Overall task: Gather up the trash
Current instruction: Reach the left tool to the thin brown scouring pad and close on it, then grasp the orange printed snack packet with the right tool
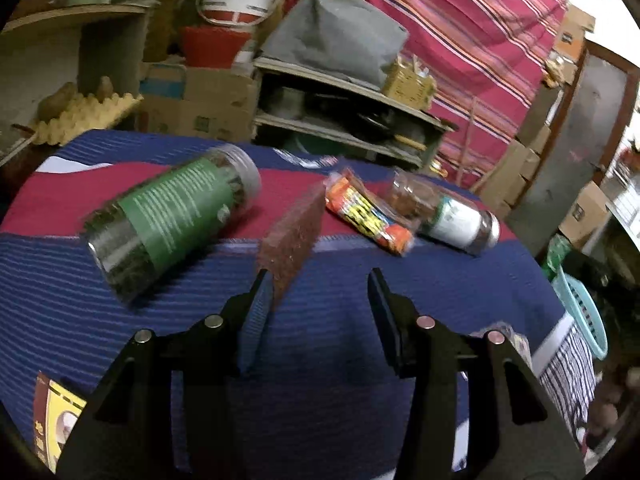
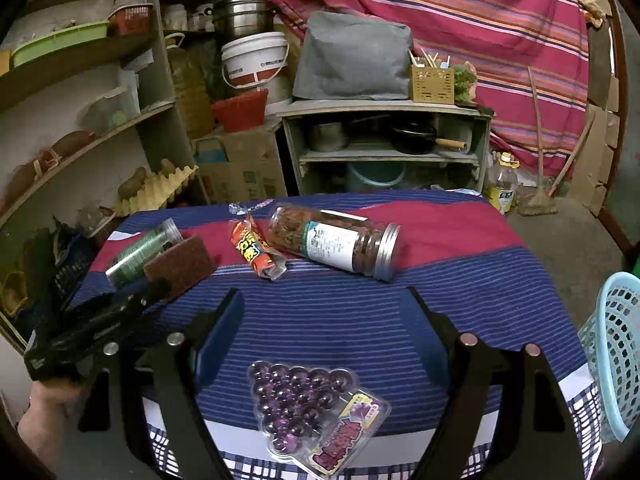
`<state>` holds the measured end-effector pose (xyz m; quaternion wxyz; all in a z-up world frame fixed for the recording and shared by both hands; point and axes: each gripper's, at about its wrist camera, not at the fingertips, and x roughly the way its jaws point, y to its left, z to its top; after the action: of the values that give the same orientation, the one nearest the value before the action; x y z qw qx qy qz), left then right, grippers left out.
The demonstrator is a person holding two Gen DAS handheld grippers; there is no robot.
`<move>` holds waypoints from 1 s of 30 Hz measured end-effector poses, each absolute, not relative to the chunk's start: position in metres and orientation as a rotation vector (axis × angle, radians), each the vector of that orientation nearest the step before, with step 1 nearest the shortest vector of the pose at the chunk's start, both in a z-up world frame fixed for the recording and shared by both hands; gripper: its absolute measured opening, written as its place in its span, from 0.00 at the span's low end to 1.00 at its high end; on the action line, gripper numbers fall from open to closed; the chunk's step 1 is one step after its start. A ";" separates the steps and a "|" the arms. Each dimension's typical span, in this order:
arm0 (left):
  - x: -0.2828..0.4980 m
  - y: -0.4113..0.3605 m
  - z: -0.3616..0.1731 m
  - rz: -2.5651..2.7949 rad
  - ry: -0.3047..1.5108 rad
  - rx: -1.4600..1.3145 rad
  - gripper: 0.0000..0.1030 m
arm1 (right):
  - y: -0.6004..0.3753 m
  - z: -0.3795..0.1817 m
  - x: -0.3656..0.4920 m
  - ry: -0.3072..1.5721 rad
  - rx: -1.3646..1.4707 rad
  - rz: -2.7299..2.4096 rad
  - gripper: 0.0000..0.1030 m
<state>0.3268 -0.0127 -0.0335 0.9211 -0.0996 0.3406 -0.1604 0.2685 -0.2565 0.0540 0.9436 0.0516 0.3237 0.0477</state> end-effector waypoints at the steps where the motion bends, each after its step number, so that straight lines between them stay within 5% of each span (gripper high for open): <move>1: 0.326 -0.015 -0.033 -0.328 0.702 -0.189 0.47 | -0.257 0.054 0.268 0.660 0.106 0.095 0.76; 24: 0.345 -0.011 -0.032 -0.159 0.715 -0.095 0.52 | -0.257 0.048 0.268 0.670 0.102 0.096 0.77; 26: 0.351 -0.012 -0.032 -0.179 0.719 -0.099 0.44 | -0.256 0.045 0.270 0.681 0.091 0.094 0.77; 28: 0.357 -0.014 -0.034 -0.212 0.739 -0.117 0.15 | -0.253 0.042 0.274 0.696 0.078 0.093 0.77; 30: 0.358 -0.014 -0.034 -0.234 0.738 -0.138 0.13 | -0.250 0.038 0.280 0.710 0.068 0.091 0.77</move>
<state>0.3577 -0.0143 -0.0342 0.9237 -0.0673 0.3595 -0.1141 0.2801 -0.2502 0.0378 0.9360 0.0333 0.3476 0.0447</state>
